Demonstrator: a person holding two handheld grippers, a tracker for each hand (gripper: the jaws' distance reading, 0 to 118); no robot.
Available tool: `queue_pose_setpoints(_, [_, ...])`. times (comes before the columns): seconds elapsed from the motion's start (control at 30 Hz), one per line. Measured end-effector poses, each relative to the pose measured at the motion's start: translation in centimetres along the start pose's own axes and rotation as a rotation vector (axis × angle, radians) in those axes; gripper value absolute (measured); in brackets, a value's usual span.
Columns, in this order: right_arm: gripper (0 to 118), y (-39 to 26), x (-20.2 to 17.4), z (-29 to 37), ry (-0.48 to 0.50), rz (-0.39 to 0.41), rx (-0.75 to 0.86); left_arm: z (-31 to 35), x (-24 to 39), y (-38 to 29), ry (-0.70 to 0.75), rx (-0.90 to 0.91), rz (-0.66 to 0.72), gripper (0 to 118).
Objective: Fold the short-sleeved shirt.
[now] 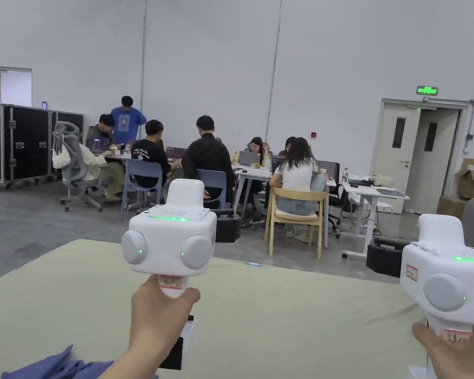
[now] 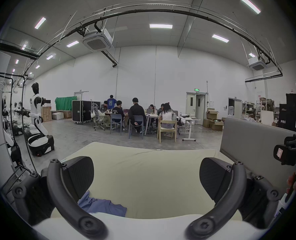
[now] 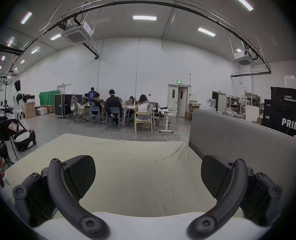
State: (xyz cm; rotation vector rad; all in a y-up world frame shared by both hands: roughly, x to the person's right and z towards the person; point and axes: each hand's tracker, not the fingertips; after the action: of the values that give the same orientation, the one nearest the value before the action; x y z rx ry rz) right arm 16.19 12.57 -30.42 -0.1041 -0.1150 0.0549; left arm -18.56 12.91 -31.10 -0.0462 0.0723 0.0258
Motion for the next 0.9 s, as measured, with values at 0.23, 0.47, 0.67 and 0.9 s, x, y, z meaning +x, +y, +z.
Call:
queue_pose_setpoints(0.23, [118, 0.1, 0.0, 0.2, 0.004, 0.01, -0.001, 0.1, -0.2, 0.3, -0.002, 0.0, 0.002, 118])
queue_pose_setpoints(0.47, [118, -0.3, -0.3, -0.1, 0.006, 0.014, -0.011, 0.3, -0.1, 0.6, -0.019, -0.004, 0.009, 118])
queue_pose_setpoints(0.67, [118, -0.3, -0.7, 0.2, 0.019, 0.018, -0.006, 0.6, 0.7, 0.6, -0.023, 0.004, -0.035, 118])
queue_pose_setpoints(0.9, [118, 0.3, -0.8, 0.8, 0.021, 0.02, 0.009, 0.8, 0.7, 0.6, -0.027, 0.003, -0.034, 118])
